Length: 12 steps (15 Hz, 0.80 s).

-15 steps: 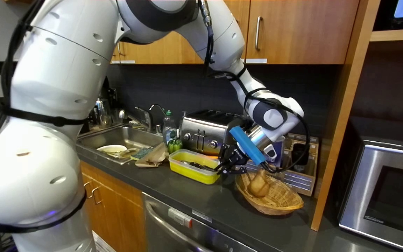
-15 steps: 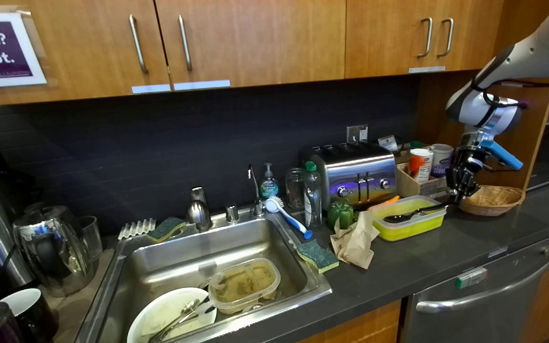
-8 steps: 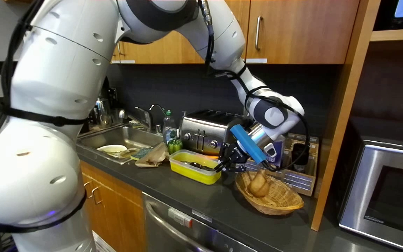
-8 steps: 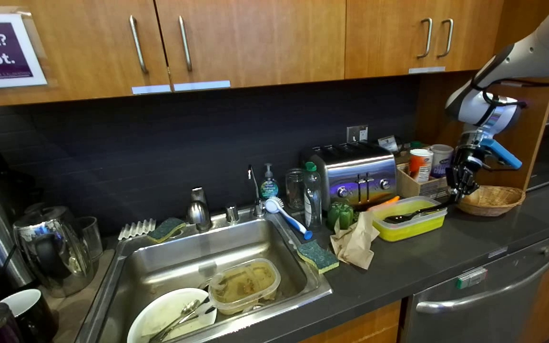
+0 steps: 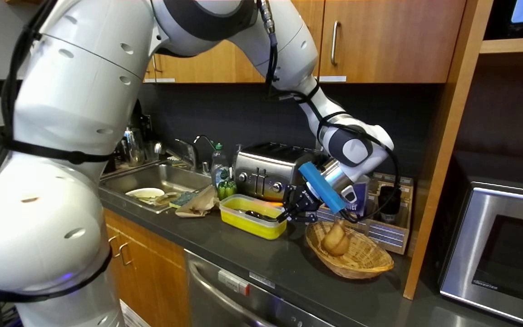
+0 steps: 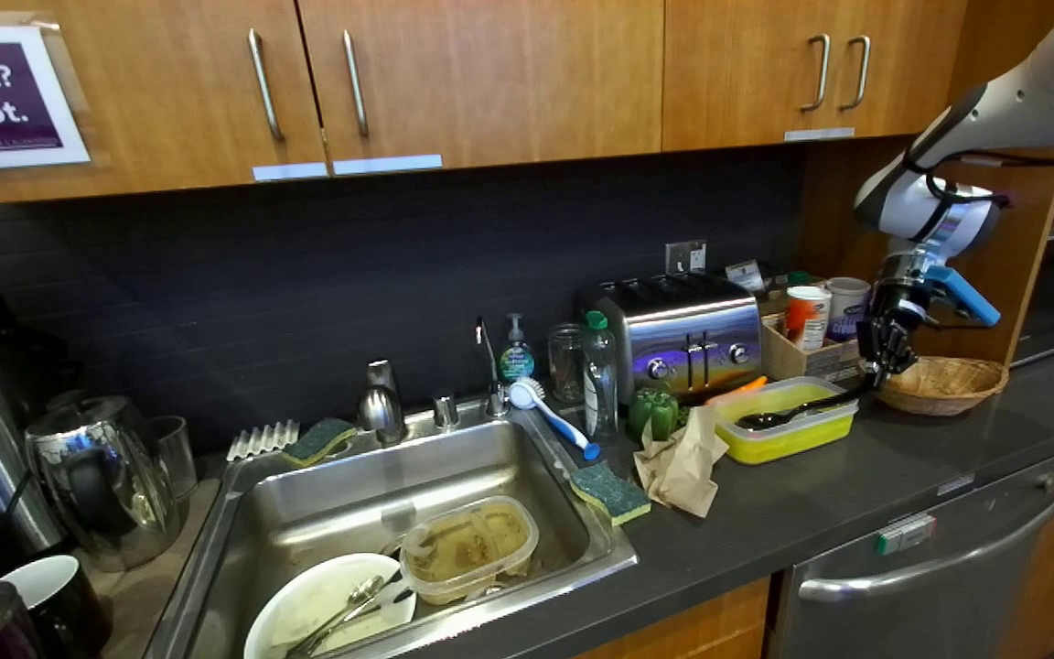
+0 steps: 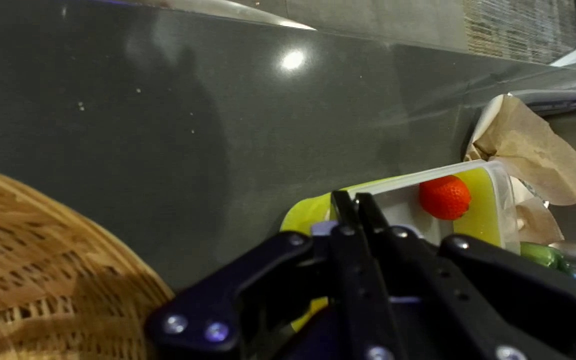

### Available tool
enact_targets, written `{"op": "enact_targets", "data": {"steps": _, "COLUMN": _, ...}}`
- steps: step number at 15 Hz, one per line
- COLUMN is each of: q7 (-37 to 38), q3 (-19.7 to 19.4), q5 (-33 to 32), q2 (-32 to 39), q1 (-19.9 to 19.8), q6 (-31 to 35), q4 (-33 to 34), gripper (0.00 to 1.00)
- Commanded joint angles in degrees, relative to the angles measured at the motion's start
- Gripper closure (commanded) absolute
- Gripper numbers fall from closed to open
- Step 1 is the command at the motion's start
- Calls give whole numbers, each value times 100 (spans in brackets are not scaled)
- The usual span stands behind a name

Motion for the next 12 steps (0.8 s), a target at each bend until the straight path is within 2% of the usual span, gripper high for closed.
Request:
{"op": "enact_targets", "data": {"steps": 1, "q7": -110, "q3": 96, "q5": -115, "q2": -115, "q1": -21, "q6": -24, "q4": -108, "gripper": 99}}
{"op": "enact_targets", "data": {"steps": 12, "q7": -631, "q3": 155, "q5": -27, "q2": -762, "q1": 35, "q6": -90, "q4": -615, "gripper": 99}}
